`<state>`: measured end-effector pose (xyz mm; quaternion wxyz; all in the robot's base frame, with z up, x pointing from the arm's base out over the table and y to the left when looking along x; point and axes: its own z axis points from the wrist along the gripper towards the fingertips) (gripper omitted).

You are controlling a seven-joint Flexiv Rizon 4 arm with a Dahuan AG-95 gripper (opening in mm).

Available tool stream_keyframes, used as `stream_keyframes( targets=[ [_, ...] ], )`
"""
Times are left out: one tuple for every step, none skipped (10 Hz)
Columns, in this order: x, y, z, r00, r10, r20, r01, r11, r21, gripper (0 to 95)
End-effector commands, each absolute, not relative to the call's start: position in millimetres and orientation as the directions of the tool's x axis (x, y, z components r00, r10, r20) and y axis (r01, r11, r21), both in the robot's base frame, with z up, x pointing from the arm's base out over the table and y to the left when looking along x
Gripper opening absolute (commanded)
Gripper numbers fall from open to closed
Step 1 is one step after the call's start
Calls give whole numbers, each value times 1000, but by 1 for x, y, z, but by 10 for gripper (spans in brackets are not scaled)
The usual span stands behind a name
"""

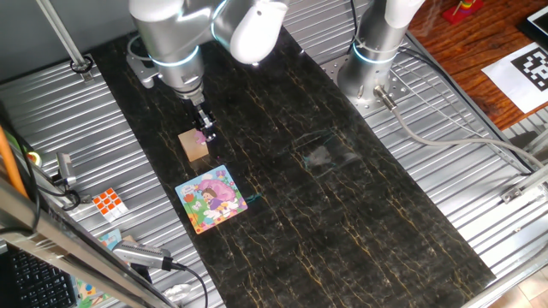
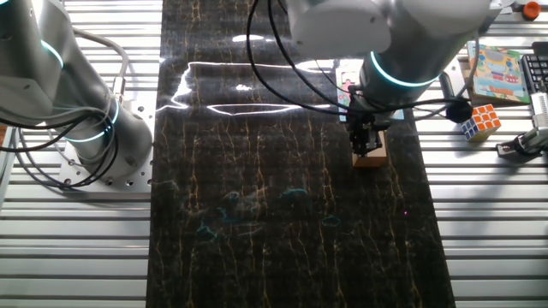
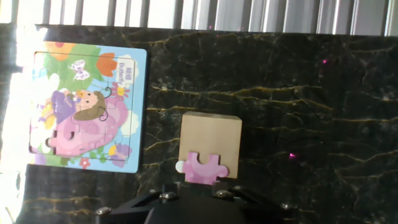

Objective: Assemble one piece of a puzzle

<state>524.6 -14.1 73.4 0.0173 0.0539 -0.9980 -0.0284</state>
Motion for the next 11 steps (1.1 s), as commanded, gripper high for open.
stream_keyframes(
  targets=[
    [525, -14, 72, -994, -105, 31, -103, 993, 60, 380],
    [525, -15, 71, -994, -105, 31, -102, 993, 60, 380],
    [525, -15, 70, -994, -104, 32, -102, 993, 60, 380],
    [525, -15, 70, -994, -105, 31, -102, 993, 60, 380],
    [525, -15, 70, -994, -105, 31, -103, 993, 60, 380],
    [524, -15, 69, -994, -106, 31, -104, 993, 60, 380],
    [524, -15, 68, -994, -107, 30, -105, 993, 59, 380],
    [524, -16, 67, -994, -107, 27, -105, 993, 59, 380],
    [524, -16, 66, -994, -106, 26, -104, 993, 59, 190],
    [524, -16, 66, -994, -105, 26, -104, 993, 58, 190],
    [524, -16, 66, -994, -104, 25, -103, 993, 58, 190]
  ],
)
